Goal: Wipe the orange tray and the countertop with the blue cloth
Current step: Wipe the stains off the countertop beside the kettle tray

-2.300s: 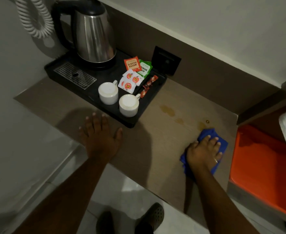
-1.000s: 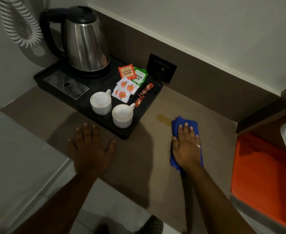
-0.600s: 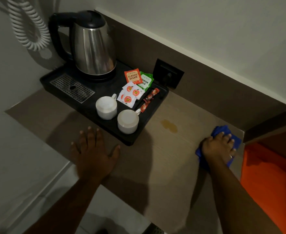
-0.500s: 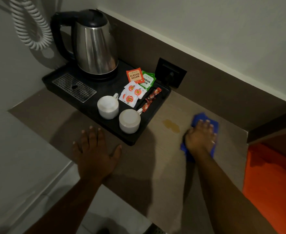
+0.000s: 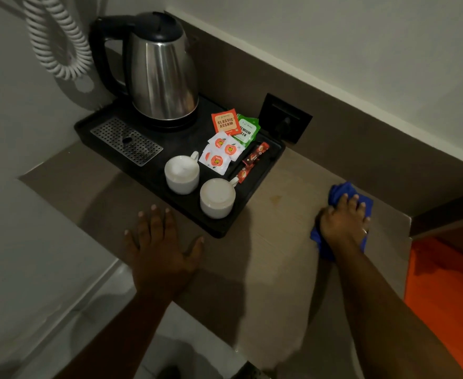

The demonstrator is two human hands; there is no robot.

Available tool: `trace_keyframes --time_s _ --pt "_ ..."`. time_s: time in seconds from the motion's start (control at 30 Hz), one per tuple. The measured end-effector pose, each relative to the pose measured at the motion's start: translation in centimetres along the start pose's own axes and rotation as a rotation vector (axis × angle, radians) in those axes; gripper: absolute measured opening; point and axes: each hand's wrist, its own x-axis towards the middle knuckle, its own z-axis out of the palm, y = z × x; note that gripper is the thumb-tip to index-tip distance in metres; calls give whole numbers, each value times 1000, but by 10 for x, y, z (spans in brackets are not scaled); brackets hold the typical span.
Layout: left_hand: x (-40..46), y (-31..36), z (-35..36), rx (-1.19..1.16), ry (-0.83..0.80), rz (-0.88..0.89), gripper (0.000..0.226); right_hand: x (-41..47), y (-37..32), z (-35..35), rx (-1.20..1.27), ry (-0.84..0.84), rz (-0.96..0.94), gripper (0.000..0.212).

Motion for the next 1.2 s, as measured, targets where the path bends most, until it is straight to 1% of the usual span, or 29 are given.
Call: trace_keyframes --time_s 0.03,0.07,0.1,0.17,0.23,0.3,0.37,0.4,0.43,0.47,0.53,0.6,0.67,0.7,0.73,0.77,0.8,0.83,0.9,0.97,1.0,1.03,1.07,1.1,1.2 --pt "0 0 0 0 5 3 94 0 -14 1 9 -12 26 60" --pt "0 1 1 2 12 7 94 -4 -27 3 30 -17 -6 60" --pt "0 1 2 4 15 8 94 -13 -40 8 56 -14 -94 59" --pt "1 2 2 4 19 4 94 -45 -58 19 77 -12 -361 58" --pt "1 1 2 12 13 4 94 -81 -55 29 14 -41 -636 58" --pt "2 1 2 16 8 10 94 -97 -30 30 -84 -102 -862 59" --pt "3 0 2 10 5 11 94 -83 2 20 -91 -191 -1004 58" --pt "3 0 2 11 0 9 94 -67 16 14 -72 -200 -1010 58" --pt "3 0 2 14 -3 7 94 -49 27 8 -57 -186 -956 58" --pt "3 0 2 16 -5 5 94 -30 34 2 -36 -155 -841 57" --pt "3 0 1 22 -14 4 95 4 40 -3 7 -47 -534 55" --pt "5 0 1 45 -29 2 97 25 20 0 11 41 -215 57" --pt "5 0 3 63 -53 1 98 31 -19 5 43 60 91 62" --pt "5 0 3 63 -52 0 97 31 -43 6 83 43 209 63" --pt "4 0 4 60 -46 0 97 30 -64 6 120 20 271 63" --pt "4 0 4 61 -45 -1 98 29 -82 7 136 10 262 63" --pt "4 1 4 69 -48 -5 98 28 -95 10 129 14 187 62" --pt "5 1 4 79 -52 -9 99 25 -105 14 103 23 62 61" --pt "5 0 4 79 -59 -18 101 17 -108 18 41 7 -245 59" --pt "4 2 2 58 -61 -21 101 14 -86 14 7 -49 -498 57" --pt "4 2 0 46 -58 -26 100 16 -68 10 -4 -81 -576 57" --pt "4 2 -3 34 -61 -33 100 20 -47 7 -6 -99 -614 57" --pt "3 3 -5 24 -68 -36 99 23 -25 2 2 -99 -605 56" --pt "3 4 -6 17 -73 -34 99 27 0 -2 18 -81 -558 56" --pt "2 4 -7 13 -80 -27 99 28 66 -12 50 -5 -332 54"
